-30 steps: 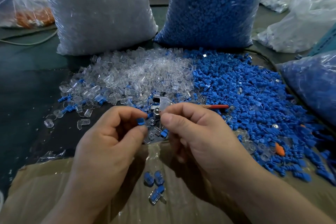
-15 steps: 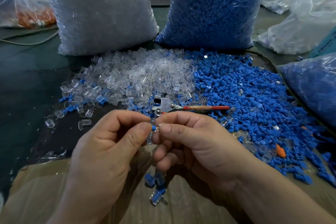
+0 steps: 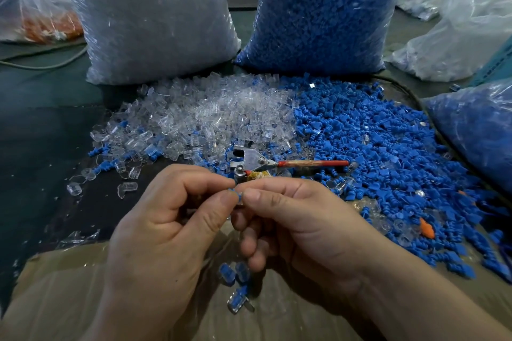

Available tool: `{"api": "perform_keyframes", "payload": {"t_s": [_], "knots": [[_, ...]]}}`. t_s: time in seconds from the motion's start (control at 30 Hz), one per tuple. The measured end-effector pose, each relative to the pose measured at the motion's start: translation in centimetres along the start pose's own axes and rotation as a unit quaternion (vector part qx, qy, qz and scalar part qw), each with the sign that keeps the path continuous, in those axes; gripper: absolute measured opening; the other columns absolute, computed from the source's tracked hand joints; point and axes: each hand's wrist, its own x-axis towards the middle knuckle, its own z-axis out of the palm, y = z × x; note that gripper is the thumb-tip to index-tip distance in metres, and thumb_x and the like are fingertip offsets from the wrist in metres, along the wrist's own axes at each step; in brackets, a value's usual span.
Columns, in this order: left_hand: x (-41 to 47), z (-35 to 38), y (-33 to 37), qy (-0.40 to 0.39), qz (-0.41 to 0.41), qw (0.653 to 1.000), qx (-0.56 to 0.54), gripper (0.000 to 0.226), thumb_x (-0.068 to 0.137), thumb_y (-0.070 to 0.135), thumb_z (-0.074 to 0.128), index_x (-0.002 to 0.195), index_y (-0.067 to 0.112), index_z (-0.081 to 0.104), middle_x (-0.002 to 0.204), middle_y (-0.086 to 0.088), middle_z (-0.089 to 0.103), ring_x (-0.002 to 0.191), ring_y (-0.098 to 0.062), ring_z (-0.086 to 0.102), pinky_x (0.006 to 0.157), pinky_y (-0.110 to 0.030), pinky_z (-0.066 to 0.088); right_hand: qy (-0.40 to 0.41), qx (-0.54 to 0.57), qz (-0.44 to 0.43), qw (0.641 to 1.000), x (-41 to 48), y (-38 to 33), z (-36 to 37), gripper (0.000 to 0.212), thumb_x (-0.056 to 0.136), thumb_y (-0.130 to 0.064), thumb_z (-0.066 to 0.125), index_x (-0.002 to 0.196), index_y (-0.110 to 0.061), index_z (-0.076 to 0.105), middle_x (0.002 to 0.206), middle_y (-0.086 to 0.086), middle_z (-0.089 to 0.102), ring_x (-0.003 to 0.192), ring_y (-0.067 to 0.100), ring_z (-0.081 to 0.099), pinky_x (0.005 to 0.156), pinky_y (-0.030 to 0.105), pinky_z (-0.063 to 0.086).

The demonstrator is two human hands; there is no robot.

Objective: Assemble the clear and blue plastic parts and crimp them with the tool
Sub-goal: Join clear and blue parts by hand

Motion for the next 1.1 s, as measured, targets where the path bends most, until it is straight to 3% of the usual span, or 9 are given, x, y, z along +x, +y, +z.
{"api": "perform_keyframes", "payload": {"t_s": [0.2,0.33,0.47,0.57,0.7,0.8,0.97,1.07,1.1], "knots": [[-0.4,0.2,0.5,-0.009,0.039,0.998,-0.051,0.014,0.081,0.034,0.070,0.093,0.040,0.072,0.094,0.007,0.072,0.079,-0.012,0.071,0.071,-0.016,0.054,-0.024,0.038,-0.001,0.999,-0.3,0.0,0.3,0.021,0.089,-0.013,0.062,0.106,0.001,0.064,0.070,0.008,0.062,0.055,0.014,0.062,0.047,0.023,0.053],[-0.4,0.2,0.6,-0.034,0.000,0.997,-0.067,0.018,0.077,0.036,0.074,0.094,0.042,0.073,0.085,0.006,0.075,0.074,-0.010,0.073,0.066,-0.019,0.058,0.000,0.044,-0.010,0.999,-0.3,-0.1,0.1,0.017,0.087,-0.010,0.063,0.101,-0.001,0.064,0.070,0.009,0.063,0.054,0.016,0.062,0.046,0.024,0.053],[-0.4,0.7,1.1,-0.035,-0.055,0.970,-0.233,0.012,0.071,0.023,0.075,0.081,0.028,0.072,0.069,-0.007,0.071,0.055,-0.015,0.070,0.051,-0.022,0.056,-0.022,0.046,-0.015,0.999,-0.2,-0.2,0.0,0.016,0.092,-0.014,0.058,0.097,-0.005,0.071,0.076,0.010,0.063,0.056,0.016,0.062,0.048,0.024,0.054],[-0.2,0.6,1.1,-0.059,-0.055,0.951,-0.298,0.016,0.074,0.008,0.078,0.081,0.020,0.070,0.072,-0.002,0.071,0.057,-0.013,0.070,0.050,-0.024,0.056,-0.034,0.056,-0.015,0.998,-0.2,-0.1,0.0,0.017,0.093,-0.013,0.056,0.098,-0.005,0.070,0.077,0.011,0.063,0.056,0.016,0.063,0.048,0.024,0.055],[0.0,0.2,0.9,-0.067,-0.059,0.963,-0.253,0.016,0.074,0.031,0.085,0.083,0.027,0.072,0.086,0.002,0.072,0.065,-0.011,0.071,0.061,-0.022,0.057,-0.045,0.069,-0.010,0.997,-0.4,-0.2,0.0,0.018,0.094,-0.011,0.054,0.102,-0.001,0.067,0.076,0.012,0.062,0.055,0.016,0.064,0.047,0.024,0.055],[0.0,0.3,0.8,-0.067,-0.128,0.953,-0.265,0.014,0.071,0.021,0.076,0.083,0.028,0.074,0.073,-0.007,0.072,0.056,-0.013,0.069,0.053,-0.021,0.056,-0.027,0.062,-0.021,0.998,-0.3,0.0,0.0,0.012,0.093,-0.007,0.056,0.102,-0.002,0.061,0.074,0.013,0.062,0.054,0.018,0.063,0.045,0.025,0.054],[0.1,-0.1,0.1,-0.098,-0.169,0.955,-0.224,0.027,0.064,0.017,0.079,0.086,0.031,0.077,0.065,-0.007,0.069,0.057,-0.014,0.067,0.056,-0.020,0.055,-0.018,-0.033,-0.050,0.998,-0.3,0.5,0.0,0.005,0.095,-0.012,0.054,0.097,-0.008,0.056,0.072,0.012,0.062,0.051,0.022,0.061,0.044,0.028,0.052],[0.2,0.0,0.0,-0.079,-0.183,0.958,-0.206,0.041,0.053,0.003,0.091,0.079,0.031,0.075,0.069,0.000,0.070,0.057,-0.014,0.068,0.053,-0.020,0.055,0.029,-0.190,-0.084,0.978,-0.5,0.5,-0.2,0.006,0.094,-0.022,0.055,0.092,-0.022,0.061,0.069,0.007,0.065,0.053,0.026,0.062,0.048,0.035,0.054],[0.1,0.1,0.0,-0.074,-0.185,0.959,-0.201,0.040,0.047,0.012,0.093,0.077,0.031,0.074,0.069,0.002,0.069,0.056,-0.013,0.067,0.051,-0.020,0.054,0.047,-0.248,-0.103,0.962,-0.7,0.5,-0.3,0.006,0.093,-0.027,0.057,0.093,-0.028,0.063,0.070,0.003,0.066,0.056,0.025,0.064,0.052,0.039,0.056]]}}
